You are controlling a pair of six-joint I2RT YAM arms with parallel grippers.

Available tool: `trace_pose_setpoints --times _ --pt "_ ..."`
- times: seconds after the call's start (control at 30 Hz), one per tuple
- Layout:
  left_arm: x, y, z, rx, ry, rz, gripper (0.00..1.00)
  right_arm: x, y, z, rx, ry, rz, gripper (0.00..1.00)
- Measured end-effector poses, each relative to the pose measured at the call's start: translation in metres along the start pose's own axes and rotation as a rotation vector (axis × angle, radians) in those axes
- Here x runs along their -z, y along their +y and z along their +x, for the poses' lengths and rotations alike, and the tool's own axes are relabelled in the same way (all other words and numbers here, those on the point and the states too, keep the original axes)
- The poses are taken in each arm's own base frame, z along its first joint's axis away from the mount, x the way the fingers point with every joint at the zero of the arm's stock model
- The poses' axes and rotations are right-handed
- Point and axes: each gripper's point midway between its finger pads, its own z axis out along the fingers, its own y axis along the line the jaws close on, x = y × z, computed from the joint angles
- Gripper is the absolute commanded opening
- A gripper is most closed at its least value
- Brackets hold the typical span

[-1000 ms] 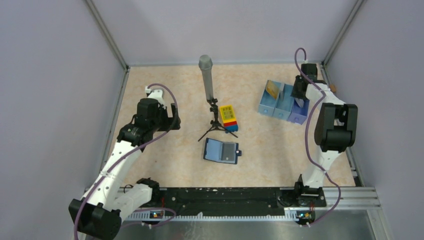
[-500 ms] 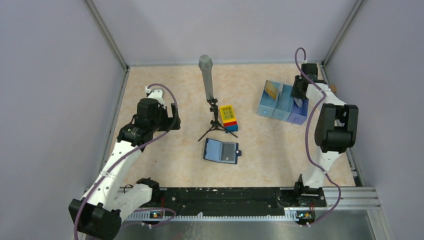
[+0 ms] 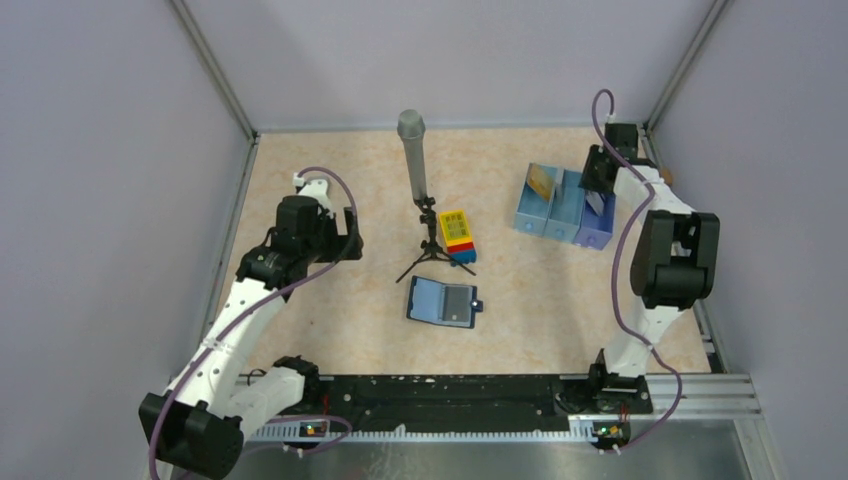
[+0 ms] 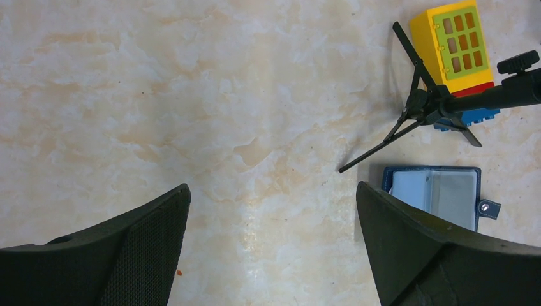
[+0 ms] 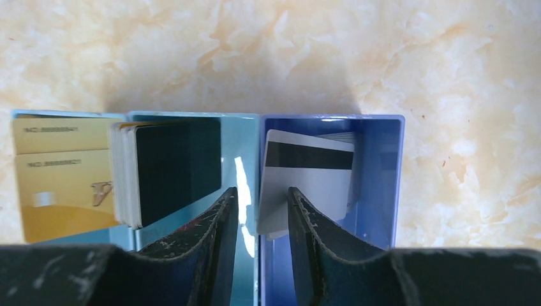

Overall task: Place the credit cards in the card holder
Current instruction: Turn over the card slot in the card holder.

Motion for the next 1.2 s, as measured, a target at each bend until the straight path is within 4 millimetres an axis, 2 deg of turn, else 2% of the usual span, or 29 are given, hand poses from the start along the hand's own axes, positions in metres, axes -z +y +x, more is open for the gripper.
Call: trace_pose_setpoints --times 0.23,0.7,0.77,0.93,1.03,1.2 --pt "0.000 -0.001 0.000 0.000 0.002 0.006 0.99 0.006 0.007 -0.014 -0.007 -0.047 -0.034 0.23" --pt "0.000 -0.002 0.001 0.000 0.003 0.011 0.99 0.007 0.002 -0.011 -0.003 -0.035 -0.010 0.20" --pt "0.000 -0.002 0.001 0.000 0.003 0.011 0.99 0.008 0.000 -0.013 -0.002 -0.036 0.004 0.21" --pt "0.000 -0.002 0.001 0.000 0.003 0.011 0.99 0.009 0.002 -0.016 0.010 -0.045 0.007 0.32" --pt "0.000 -0.002 0.000 0.000 0.003 0.010 0.99 0.010 0.014 -0.014 0.035 -0.046 -0.004 0.40" --pt "0.000 -0.002 0.000 0.000 0.002 0.009 0.99 0.018 0.060 -0.009 0.113 -0.056 -0.074 0.43"
